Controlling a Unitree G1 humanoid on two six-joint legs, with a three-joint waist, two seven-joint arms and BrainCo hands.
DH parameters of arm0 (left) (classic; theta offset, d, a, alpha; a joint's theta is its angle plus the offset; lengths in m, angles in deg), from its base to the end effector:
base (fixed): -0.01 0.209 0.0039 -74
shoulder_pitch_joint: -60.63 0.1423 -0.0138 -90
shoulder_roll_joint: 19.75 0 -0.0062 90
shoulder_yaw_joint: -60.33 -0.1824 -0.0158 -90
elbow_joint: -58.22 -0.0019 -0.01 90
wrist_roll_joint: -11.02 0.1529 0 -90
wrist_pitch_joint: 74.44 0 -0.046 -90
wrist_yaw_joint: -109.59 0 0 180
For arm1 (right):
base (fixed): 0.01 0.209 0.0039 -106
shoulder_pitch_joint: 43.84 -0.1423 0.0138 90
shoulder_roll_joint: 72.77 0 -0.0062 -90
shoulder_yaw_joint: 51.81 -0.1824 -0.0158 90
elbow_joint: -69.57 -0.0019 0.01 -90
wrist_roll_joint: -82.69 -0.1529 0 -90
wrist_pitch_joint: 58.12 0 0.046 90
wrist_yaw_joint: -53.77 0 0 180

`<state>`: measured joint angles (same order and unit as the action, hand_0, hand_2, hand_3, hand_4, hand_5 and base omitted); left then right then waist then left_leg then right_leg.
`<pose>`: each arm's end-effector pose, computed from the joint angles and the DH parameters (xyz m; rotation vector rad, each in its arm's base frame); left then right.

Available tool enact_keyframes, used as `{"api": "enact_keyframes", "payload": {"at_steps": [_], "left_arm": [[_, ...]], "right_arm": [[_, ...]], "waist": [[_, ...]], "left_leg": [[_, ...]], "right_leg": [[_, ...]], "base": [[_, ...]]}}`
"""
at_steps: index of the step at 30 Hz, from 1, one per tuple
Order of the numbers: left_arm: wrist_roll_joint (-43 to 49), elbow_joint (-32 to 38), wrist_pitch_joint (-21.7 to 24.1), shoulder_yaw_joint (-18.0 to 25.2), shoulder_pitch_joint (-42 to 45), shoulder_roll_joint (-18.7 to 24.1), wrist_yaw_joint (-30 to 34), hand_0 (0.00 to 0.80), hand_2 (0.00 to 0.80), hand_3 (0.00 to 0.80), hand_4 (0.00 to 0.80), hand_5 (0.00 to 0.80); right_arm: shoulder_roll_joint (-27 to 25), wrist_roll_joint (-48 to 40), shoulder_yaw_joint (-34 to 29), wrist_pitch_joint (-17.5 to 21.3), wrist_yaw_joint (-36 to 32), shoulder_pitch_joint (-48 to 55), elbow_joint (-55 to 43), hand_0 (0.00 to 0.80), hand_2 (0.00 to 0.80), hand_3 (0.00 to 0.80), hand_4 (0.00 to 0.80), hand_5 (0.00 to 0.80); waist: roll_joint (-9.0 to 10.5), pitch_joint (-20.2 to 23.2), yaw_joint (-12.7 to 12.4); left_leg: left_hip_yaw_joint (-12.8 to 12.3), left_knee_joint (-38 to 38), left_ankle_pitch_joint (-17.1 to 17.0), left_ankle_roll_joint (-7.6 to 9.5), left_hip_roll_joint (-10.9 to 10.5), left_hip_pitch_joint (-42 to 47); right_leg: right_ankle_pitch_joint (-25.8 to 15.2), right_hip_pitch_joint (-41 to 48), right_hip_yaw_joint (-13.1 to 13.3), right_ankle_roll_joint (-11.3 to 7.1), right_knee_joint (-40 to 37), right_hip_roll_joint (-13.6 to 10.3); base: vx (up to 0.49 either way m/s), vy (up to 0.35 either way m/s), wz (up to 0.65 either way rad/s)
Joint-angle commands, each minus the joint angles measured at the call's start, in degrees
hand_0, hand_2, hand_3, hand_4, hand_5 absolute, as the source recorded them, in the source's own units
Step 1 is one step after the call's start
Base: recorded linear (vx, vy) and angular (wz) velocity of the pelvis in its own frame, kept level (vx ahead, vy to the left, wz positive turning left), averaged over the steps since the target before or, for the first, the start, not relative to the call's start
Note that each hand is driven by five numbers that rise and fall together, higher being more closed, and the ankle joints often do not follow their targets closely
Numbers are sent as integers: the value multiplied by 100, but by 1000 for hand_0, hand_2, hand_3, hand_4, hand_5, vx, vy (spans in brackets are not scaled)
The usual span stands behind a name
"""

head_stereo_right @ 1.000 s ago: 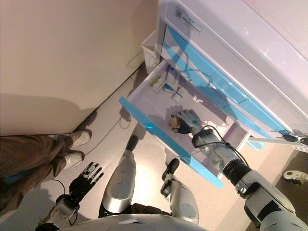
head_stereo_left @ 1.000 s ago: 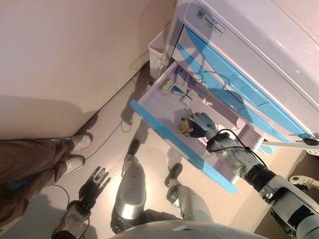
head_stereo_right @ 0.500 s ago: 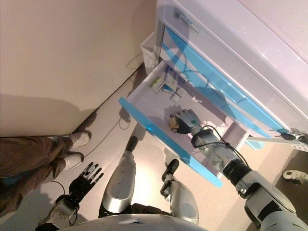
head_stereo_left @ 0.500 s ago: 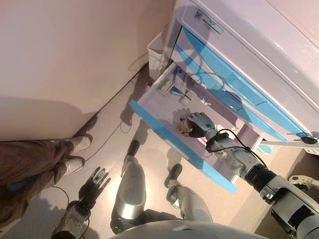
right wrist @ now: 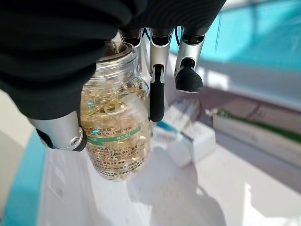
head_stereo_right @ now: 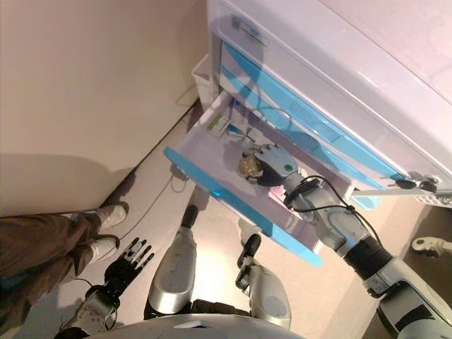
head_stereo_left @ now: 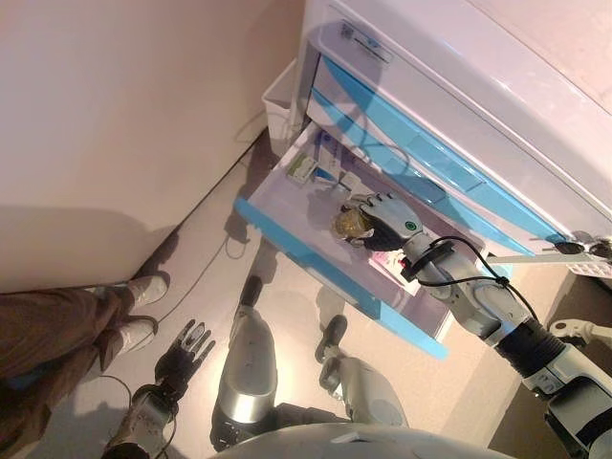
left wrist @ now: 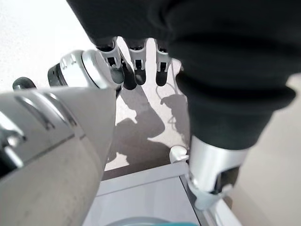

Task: Open the drawer and pick up the medicine

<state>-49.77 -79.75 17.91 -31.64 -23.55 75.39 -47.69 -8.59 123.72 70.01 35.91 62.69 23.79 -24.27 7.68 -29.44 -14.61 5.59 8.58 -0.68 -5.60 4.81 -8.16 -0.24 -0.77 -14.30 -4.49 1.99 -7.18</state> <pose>0.1101 0.2698 -0.0890 -0.7268 0.5688 0.2374 0.2560 -0.1548 0.1144 -1.4260 -0.6100 0.3564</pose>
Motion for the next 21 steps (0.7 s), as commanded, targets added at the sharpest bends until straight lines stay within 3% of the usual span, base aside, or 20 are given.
{"api": "enact_keyframes", "payload": {"at_steps": [1,16,21], "left_arm": [[84,10,9,96,585,-151,-24,0,0,0,0,0],[-16,-47,87,346,963,-515,-82,0,0,0,0,0],[-66,-124,78,411,1008,-565,-98,0,0,0,0,0]], "right_arm": [[-333,-514,-224,321,-194,127,-906,800,800,800,800,800],[-876,-3531,-2107,1490,-2211,887,-3180,800,800,800,800,800],[-940,-4682,-2621,1434,-2790,965,-3471,800,800,800,800,800]], "waist": [[-7,622,101],[56,1170,551],[49,1339,657]], "left_leg": [[-95,-181,151,446,-141,70],[-439,-432,157,402,-28,449],[-528,-473,188,389,-13,567]], "right_leg": [[-172,-121,138,-335,400,-87],[-171,7,433,-374,249,-107],[-152,56,487,-371,233,-123]], "base": [[12,21,-5],[22,35,-15],[40,37,-13]]}}
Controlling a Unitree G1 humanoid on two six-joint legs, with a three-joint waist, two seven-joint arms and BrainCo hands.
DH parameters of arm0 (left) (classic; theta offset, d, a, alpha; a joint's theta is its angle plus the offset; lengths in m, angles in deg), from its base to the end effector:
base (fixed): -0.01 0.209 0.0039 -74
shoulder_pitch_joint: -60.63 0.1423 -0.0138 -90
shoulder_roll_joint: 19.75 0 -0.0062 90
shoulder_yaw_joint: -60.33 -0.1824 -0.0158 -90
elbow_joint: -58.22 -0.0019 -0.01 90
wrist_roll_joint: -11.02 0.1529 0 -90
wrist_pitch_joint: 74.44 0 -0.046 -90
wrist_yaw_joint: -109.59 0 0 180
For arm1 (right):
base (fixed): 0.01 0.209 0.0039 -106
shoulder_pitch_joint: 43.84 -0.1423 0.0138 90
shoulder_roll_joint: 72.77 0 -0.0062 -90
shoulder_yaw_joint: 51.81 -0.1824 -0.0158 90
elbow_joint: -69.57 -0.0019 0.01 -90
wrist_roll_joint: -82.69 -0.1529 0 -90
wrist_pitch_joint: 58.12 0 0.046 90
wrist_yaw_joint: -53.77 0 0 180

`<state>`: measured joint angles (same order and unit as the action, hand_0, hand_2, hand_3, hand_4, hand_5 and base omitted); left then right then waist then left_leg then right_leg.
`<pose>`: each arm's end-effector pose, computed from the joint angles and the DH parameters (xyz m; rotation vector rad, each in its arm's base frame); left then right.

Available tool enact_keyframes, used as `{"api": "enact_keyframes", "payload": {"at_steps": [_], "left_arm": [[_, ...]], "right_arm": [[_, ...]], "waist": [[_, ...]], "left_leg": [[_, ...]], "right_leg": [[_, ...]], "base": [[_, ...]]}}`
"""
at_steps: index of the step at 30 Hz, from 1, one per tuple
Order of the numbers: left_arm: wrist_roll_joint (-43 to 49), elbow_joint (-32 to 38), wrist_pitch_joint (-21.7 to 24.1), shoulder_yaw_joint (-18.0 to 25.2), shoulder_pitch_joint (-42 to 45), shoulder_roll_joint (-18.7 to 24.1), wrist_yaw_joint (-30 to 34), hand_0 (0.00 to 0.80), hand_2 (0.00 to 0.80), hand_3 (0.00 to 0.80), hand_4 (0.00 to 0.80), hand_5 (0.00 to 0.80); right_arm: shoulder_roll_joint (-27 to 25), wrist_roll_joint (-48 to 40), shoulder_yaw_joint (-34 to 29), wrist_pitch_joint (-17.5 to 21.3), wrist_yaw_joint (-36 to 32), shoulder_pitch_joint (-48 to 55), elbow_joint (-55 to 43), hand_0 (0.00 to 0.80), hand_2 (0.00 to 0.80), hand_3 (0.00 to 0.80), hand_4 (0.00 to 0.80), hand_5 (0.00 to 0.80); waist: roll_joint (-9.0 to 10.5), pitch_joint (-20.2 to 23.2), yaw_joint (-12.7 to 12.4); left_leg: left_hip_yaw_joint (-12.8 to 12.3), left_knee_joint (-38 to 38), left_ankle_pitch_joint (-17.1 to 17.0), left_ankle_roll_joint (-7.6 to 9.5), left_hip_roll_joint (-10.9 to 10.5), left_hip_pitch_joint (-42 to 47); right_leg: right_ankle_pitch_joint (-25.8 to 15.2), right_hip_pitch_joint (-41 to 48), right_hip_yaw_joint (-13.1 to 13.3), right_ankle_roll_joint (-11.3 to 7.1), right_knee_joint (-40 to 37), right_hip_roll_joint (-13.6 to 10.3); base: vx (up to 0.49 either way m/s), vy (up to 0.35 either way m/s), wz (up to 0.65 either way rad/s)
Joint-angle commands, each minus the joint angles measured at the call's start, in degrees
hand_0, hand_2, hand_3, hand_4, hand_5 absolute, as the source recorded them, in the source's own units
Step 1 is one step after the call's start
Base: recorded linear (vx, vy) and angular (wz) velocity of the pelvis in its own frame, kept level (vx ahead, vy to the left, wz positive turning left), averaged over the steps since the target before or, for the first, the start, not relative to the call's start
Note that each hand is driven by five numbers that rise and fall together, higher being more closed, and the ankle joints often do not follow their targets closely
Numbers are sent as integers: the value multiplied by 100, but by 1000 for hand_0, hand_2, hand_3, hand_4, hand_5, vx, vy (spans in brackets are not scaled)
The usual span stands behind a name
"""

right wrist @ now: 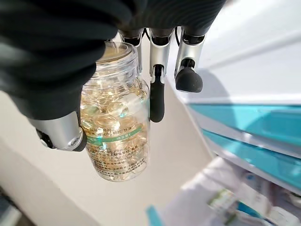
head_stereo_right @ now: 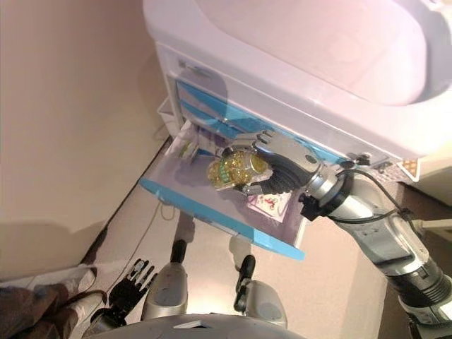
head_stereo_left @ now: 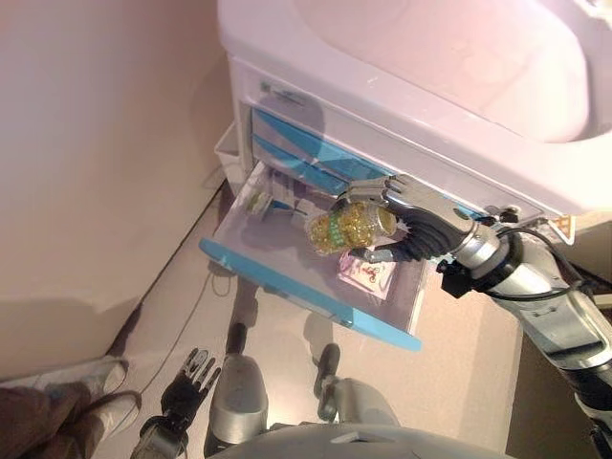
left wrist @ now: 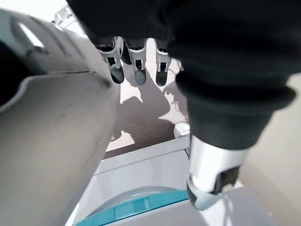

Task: Open the drawer and pick up the medicine

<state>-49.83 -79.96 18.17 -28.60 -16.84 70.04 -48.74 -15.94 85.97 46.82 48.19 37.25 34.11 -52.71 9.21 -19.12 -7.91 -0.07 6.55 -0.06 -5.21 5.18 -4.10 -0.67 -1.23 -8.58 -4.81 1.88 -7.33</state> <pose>0.0662 0.2504 -0.1070 -0.8214 0.6412 0.3598 0.1972 -0.1733 0.2089 -0.9775 -0.8336 0.7125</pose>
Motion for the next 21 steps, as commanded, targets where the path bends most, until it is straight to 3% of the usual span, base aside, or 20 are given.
{"api": "enact_keyframes", "payload": {"at_steps": [1,11,21], "left_arm": [[-57,-116,43,121,345,-32,10,0,0,0,0,0],[-18,-299,-27,180,403,-46,-14,0,0,0,0,0],[151,-497,-180,225,363,39,-34,0,0,0,0,0]], "right_arm": [[-203,-1068,-395,155,-327,-53,-645,800,800,800,800,800],[-252,-1852,-865,-769,-220,-578,-305,800,800,800,800,800],[-820,-1883,-814,-1655,857,-1937,1109,800,800,800,800,800]], "waist": [[-104,337,0],[-103,569,29],[-87,742,-144]], "left_leg": [[25,-261,137,345,-49,173],[-17,-294,178,307,-37,346],[74,-369,176,275,-55,514]], "right_leg": [[-104,109,-78,-339,246,-113],[-88,277,-74,-310,159,-124],[-75,498,-212,-306,61,-171]], "base": [[52,23,-9],[50,10,-5],[56,11,-1]]}}
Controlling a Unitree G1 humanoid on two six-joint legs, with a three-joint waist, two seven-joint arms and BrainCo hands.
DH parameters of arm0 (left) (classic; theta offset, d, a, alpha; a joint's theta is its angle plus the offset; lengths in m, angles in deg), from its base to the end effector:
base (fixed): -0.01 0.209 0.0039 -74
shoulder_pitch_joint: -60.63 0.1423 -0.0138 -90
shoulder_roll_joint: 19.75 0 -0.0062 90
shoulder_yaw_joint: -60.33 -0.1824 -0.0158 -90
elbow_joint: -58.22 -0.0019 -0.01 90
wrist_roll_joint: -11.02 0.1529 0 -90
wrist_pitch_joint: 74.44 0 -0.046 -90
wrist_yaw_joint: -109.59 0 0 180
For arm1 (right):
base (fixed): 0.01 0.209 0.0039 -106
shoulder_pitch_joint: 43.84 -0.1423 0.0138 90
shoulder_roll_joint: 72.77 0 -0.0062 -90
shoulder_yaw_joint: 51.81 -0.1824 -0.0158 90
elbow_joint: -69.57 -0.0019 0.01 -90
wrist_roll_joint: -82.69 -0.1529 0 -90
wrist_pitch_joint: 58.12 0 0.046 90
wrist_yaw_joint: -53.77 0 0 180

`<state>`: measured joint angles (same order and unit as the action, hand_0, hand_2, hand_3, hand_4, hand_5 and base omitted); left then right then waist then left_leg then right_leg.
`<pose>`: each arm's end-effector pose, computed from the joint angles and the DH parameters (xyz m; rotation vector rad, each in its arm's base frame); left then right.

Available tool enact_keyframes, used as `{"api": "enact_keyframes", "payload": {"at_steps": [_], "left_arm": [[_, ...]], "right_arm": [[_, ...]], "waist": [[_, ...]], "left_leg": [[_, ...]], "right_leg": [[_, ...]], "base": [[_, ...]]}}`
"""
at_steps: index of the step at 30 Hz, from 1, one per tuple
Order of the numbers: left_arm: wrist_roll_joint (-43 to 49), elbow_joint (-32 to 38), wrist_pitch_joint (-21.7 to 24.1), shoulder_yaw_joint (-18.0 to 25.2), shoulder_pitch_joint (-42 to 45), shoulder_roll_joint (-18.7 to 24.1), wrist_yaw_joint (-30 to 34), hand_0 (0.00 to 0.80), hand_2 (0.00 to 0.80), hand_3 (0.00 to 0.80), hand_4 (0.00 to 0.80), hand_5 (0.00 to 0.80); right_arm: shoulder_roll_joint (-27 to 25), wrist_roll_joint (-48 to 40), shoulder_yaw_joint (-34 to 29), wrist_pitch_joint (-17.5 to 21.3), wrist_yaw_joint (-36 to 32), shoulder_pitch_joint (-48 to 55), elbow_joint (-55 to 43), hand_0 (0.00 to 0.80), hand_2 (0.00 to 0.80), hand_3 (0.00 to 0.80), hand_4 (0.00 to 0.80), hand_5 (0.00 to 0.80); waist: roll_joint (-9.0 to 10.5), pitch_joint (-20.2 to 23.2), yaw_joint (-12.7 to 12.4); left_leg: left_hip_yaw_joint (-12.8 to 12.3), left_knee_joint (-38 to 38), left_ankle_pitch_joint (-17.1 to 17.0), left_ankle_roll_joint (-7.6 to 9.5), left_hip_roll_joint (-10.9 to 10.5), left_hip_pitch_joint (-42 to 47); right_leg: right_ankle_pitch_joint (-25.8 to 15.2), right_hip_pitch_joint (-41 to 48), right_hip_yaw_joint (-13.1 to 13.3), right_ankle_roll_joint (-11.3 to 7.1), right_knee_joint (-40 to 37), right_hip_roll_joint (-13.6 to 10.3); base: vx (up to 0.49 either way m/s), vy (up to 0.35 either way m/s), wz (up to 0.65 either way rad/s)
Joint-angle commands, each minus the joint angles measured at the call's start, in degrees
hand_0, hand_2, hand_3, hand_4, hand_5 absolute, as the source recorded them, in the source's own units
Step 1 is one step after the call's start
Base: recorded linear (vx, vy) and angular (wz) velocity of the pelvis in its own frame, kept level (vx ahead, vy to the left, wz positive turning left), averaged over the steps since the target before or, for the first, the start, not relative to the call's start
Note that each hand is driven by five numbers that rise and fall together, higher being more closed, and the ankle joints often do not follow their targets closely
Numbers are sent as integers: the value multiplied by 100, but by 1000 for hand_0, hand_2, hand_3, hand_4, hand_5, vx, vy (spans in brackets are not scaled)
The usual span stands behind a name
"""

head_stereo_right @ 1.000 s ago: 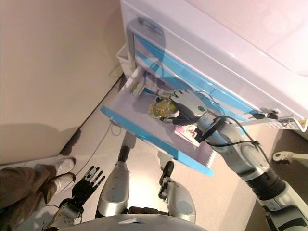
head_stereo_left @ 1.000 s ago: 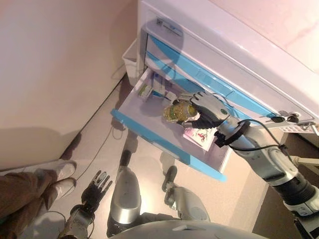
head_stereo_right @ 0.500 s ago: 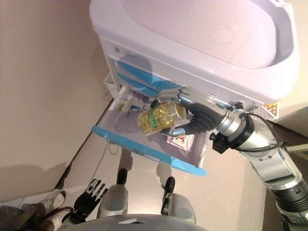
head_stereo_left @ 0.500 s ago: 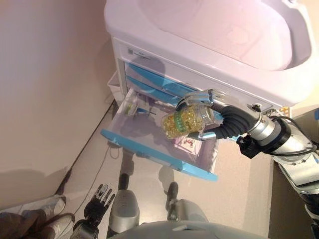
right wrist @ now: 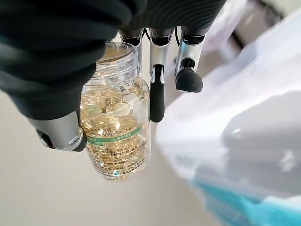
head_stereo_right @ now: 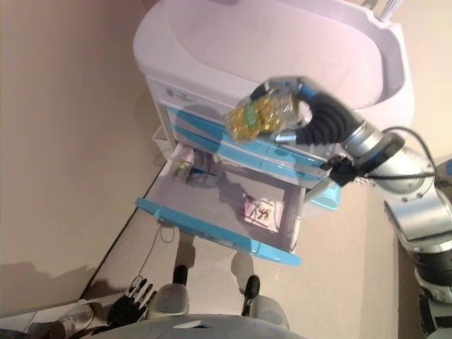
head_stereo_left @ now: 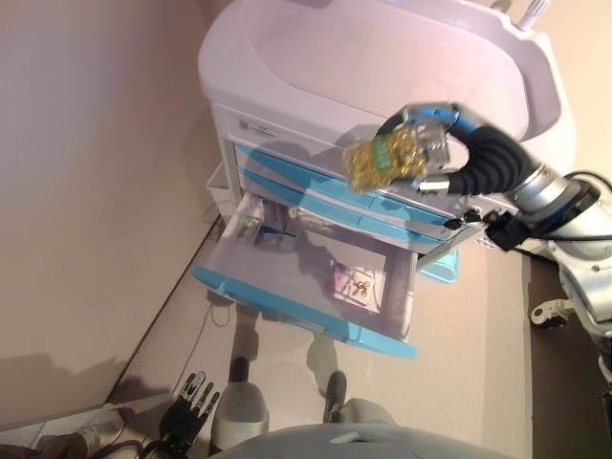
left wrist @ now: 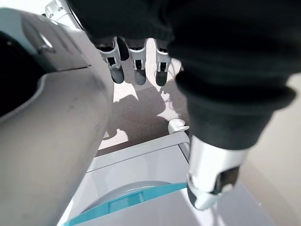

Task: Open the drawer and pick up the medicine

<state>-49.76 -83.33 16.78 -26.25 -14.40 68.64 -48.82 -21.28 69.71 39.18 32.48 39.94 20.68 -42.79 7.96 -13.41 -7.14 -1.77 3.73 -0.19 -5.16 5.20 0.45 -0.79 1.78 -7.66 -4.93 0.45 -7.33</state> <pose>0.0386 0.2484 -0.1151 -0.8629 0.7167 0.4522 0.2311 -0.2105 0.2653 -0.8350 -0.6939 0.4198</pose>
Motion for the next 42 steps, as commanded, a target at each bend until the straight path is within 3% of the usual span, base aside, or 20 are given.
{"api": "enact_keyframes", "payload": {"at_steps": [1,7,11,19,27,42], "left_arm": [[152,-173,-55,-10,113,188,-50,0,0,0,0,0],[246,-126,-213,-11,141,276,-127,0,0,0,0,0],[279,-106,-319,14,153,338,-161,0,0,0,0,0],[238,-37,-497,43,148,516,-285,0,0,0,0,0],[257,53,-698,65,145,685,-369,0,0,0,0,0],[510,88,-863,192,122,770,-337,0,0,0,0,0]], "right_arm": [[-355,-333,26,-170,670,-783,329,800,800,800,800,800],[-599,-585,430,-481,1200,-1657,1560,800,800,800,800,800],[-790,-218,762,-622,1393,-2121,2319,800,800,800,800,800],[-1360,189,2202,-859,878,-3398,3990,800,800,800,800,800],[-1426,585,3399,-593,-293,-4093,4819,800,800,800,800,800],[-1144,1160,3964,231,-2096,-3741,5541,800,800,800,800,800]], "waist": [[44,190,-245],[47,261,-370],[37,318,-436],[72,383,-553],[83,363,-677],[37,322,-823]], "left_leg": [[258,-87,187,268,-62,72],[356,-130,187,265,-95,165],[388,-163,180,264,-126,213],[430,-223,133,271,-159,274],[516,-237,130,293,-199,288],[645,-295,107,292,-231,331]], "right_leg": [[-61,226,-323,-296,196,-179],[-45,351,-404,-298,149,-206],[-50,414,-472,-313,120,-240],[-88,489,-561,-320,74,-276],[-85,515,-626,-303,72,-289],[-42,564,-724,-286,105,-313]], "base": [[57,17,10],[50,25,5],[38,36,2],[41,18,6],[27,-3,2],[6,-5,3]]}}
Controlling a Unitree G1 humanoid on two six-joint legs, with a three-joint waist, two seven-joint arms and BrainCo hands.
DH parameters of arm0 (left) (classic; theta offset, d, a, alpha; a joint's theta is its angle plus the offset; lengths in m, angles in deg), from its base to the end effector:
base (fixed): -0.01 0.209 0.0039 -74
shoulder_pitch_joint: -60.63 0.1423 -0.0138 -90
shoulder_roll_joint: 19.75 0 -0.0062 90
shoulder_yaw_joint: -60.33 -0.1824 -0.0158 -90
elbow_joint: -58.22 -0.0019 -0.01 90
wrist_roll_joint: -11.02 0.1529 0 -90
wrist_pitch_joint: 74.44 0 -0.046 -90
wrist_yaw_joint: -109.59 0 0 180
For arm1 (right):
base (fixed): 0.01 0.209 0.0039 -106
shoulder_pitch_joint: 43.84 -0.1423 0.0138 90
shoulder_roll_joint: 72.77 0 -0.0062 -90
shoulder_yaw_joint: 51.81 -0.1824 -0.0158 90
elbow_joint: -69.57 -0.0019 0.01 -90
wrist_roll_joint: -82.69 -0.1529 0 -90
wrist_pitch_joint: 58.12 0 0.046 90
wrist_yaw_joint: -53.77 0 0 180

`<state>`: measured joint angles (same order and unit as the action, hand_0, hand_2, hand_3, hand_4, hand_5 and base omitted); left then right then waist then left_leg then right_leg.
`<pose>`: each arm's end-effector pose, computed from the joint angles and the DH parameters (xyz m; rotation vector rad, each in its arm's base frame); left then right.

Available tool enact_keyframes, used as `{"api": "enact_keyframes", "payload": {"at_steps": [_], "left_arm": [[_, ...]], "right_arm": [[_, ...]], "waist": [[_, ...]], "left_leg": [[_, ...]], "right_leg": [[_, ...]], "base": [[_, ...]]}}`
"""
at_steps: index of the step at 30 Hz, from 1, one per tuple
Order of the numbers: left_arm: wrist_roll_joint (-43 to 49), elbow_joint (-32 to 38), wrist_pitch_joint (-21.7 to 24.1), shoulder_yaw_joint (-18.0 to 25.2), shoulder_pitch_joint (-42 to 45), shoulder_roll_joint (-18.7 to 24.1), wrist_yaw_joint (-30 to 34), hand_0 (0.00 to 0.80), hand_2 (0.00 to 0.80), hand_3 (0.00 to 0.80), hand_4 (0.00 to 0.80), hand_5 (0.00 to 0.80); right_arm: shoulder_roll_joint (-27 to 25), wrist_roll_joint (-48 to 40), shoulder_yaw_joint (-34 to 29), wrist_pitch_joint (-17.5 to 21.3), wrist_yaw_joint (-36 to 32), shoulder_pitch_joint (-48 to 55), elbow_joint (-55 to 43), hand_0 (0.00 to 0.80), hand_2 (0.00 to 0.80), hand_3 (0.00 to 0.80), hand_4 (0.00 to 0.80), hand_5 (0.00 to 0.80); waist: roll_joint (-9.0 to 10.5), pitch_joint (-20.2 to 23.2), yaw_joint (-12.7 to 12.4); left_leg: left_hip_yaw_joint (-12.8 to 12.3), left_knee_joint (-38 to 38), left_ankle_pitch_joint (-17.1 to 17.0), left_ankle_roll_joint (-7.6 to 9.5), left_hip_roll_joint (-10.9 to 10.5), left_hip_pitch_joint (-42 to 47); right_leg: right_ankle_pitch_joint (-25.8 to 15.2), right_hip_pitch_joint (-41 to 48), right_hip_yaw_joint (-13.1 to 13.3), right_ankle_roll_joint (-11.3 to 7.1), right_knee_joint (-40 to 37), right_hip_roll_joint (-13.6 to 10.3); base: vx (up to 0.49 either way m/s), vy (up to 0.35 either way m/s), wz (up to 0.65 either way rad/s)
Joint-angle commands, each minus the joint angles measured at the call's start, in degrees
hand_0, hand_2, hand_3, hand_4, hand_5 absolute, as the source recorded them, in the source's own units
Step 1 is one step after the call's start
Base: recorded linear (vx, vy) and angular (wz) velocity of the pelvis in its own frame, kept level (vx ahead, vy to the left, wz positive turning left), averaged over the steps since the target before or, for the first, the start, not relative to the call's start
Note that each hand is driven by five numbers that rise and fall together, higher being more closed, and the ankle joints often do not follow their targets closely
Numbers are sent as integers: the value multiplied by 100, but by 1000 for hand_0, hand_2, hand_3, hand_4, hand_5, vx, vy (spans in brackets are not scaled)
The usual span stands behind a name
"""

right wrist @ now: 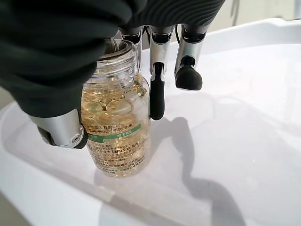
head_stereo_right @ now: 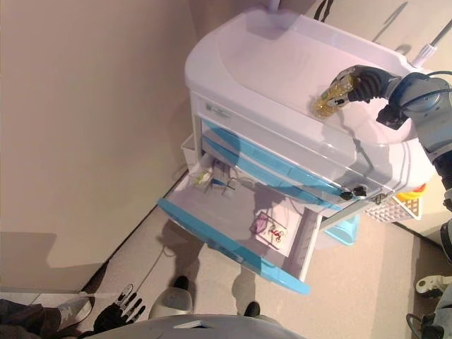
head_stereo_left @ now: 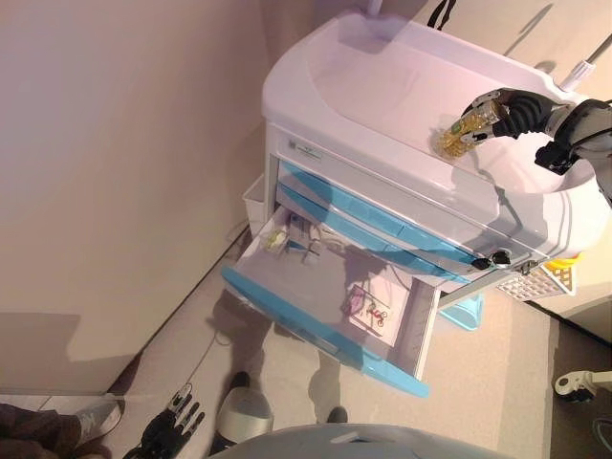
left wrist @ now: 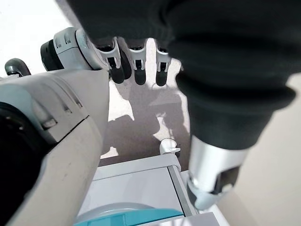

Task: Open the drawer and pick up the medicine

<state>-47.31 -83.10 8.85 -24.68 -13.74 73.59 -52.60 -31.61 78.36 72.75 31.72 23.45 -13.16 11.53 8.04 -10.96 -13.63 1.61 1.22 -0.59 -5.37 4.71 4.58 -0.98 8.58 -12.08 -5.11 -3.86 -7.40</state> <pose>0.0324 0.2750 -0.1069 -0.8039 0.8560 0.4996 0.3202 -0.2958 0.2785 -1.2008 0.1036 0.2998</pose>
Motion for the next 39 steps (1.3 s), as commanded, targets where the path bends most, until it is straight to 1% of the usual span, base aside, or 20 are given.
{"api": "enact_keyframes", "payload": {"at_steps": [1,7,9,13,17,18,19,20,23,28,35,39], "left_arm": [[289,78,-84,51,57,277,46,0,0,0,0,0],[349,26,-79,70,60,281,100,0,0,0,0,0],[357,45,-116,73,51,296,76,0,0,0,0,0],[361,63,-119,87,63,294,57,0,0,0,0,0],[368,91,-124,105,67,304,73,0,0,0,0,0],[365,91,-124,105,65,305,72,0,0,0,0,0],[361,85,-126,106,63,303,67,0,0,0,0,0],[358,83,-128,108,61,297,62,0,0,0,0,0],[357,98,-128,109,64,286,54,0,0,0,0,0],[337,93,-146,109,61,307,43,0,0,0,0,0],[330,68,-159,132,75,328,74,0,0,0,0,0],[293,62,-140,111,75,338,107,0,0,0,0,0]], "right_arm": [[-112,340,650,338,-499,-356,150,800,800,800,800,800],[-119,617,814,504,-587,-395,321,800,800,800,800,800],[-127,847,876,597,-577,-446,367,800,800,800,800,800],[-135,1167,1003,561,-357,-529,351,800,800,800,800,800],[-153,1214,1044,471,-311,-629,279,800,800,800,800,800],[-144,1186,1049,421,-315,-655,254,747,747,747,747,747],[-141,1218,1049,400,-300,-676,238,182,182,182,182,182],[-141,1256,1043,391,-308,-687,222,0,0,0,0,0],[-133,1308,1052,380,-304,-704,197,0,0,0,0,0],[-160,1298,1009,279,-50,-715,156,0,0,0,0,0],[-196,1210,937,162,111,-770,89,0,0,0,0,0],[-256,1133,941,154,275,-862,81,0,0,0,0,0]], "waist": [[31,76,-182],[45,74,-208],[53,72,-219],[71,67,-231],[91,53,-235],[96,51,-236],[94,56,-232],[92,61,-228],[90,71,-220],[99,62,-213],[95,67,-197],[102,75,-181]], "left_leg": [[313,-47,145,314,-184,-78],[326,-65,121,309,-182,-63],[336,-64,122,310,-185,-59],[351,-46,127,318,-186,-70],[351,-21,138,325,-187,-89],[351,-17,140,328,-188,-90],[351,-22,136,328,-190,-83],[350,-28,134,331,-191,-75],[339,-40,129,337,-187,-60],[322,-16,128,340,-174,-78],[319,-13,138,345,-175,-72],[302,-30,129,346,-169,-72]], "right_leg": [[-25,-112,-285,-267,533,-303],[-30,-101,-309,-261,542,-283],[-28,-95,-307,-257,543,-276],[-27,-108,-291,-251,554,-264],[-32,-120,-269,-253,553,-247],[-33,-122,-269,-253,556,-248],[-35,-119,-269,-253,557,-247],[-37,-115,-266,-254,556,-246],[-39,-113,-257,-258,561,-246],[-42,-135,-254,-266,584,-255],[-48,-142,-235,-273,584,-251],[-62,-150,-233,-282,573,-247]], "base": [[0,0,0],[2,-2,1],[0,0,0],[0,0,0],[0,0,0],[0,0,0],[0,0,0],[0,0,0],[0,0,0],[0,0,0],[0,0,0],[0,0,0]]}}
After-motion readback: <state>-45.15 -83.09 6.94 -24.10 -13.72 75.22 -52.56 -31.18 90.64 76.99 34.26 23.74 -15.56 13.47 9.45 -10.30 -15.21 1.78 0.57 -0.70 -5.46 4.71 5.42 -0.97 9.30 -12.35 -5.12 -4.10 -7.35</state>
